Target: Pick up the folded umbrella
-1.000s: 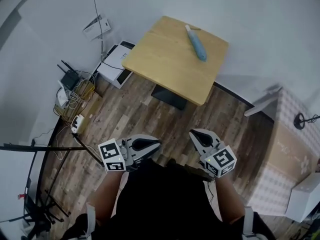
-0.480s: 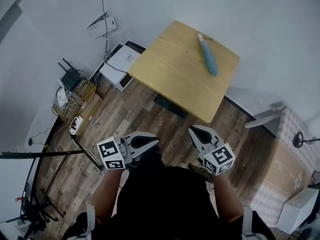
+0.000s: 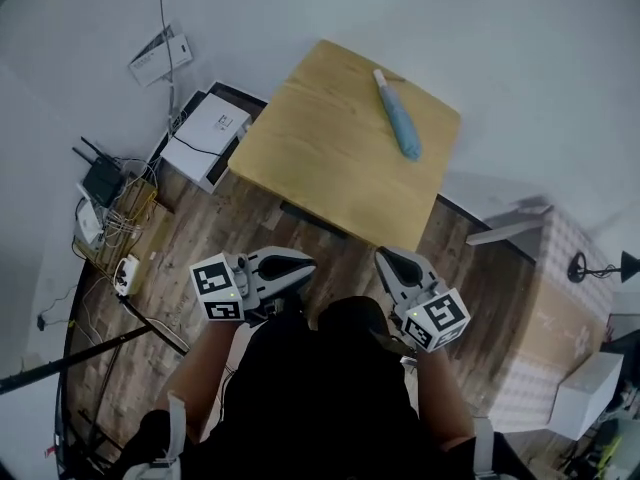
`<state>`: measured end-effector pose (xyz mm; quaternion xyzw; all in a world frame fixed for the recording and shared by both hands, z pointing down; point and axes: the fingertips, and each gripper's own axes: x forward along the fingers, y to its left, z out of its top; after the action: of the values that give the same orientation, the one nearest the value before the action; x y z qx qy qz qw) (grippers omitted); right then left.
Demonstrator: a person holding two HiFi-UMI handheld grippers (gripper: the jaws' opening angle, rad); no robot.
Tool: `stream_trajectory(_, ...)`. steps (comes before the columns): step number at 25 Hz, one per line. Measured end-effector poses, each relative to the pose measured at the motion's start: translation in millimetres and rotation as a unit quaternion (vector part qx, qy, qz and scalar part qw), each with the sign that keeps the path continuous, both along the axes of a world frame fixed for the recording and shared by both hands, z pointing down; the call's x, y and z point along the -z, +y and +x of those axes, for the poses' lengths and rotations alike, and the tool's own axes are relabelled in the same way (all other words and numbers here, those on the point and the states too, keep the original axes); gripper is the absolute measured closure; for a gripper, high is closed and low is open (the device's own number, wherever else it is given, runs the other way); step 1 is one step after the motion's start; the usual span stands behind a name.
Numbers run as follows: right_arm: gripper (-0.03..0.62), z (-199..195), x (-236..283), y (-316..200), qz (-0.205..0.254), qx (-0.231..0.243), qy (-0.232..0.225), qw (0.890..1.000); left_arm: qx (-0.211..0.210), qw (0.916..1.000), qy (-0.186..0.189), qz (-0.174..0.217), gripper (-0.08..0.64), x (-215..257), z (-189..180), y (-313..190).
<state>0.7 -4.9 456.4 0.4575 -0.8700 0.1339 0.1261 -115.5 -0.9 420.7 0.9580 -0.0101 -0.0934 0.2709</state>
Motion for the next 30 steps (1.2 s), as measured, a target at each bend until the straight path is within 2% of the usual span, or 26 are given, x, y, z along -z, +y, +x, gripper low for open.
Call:
stream_trajectory(4,0.572,16,-13,-15,-0.022,-0.021,-0.001,1.000,-0.017,0.9997,-0.007,-0.017,0.549,-12,17,-20)
stream_trajectory(8,0.572,33,-22,-41,-0.023,-0.024,-0.007,0.999,-0.026,0.9993,-0.014,-0.024,0.549,-19,36,-46)
stream_trajectory(17,0.572,81,-25,-127,-0.023,-0.012,-0.031,0.999,-0.022,0.9985,-0.046,-0.019,0.549,-13,93,-120)
stream_trajectory(23,0.572,130,-26,-178,-0.036,-0.007,-0.046,0.998,-0.009,0.9987,-0.047,-0.017,0.549,8,142,-170)
stream_trajectory(30,0.572,166,-34,-231,-0.033,-0.008,-0.070,0.997,-0.004,0.9961,-0.084,-0.027,0.549,3,177,-210)
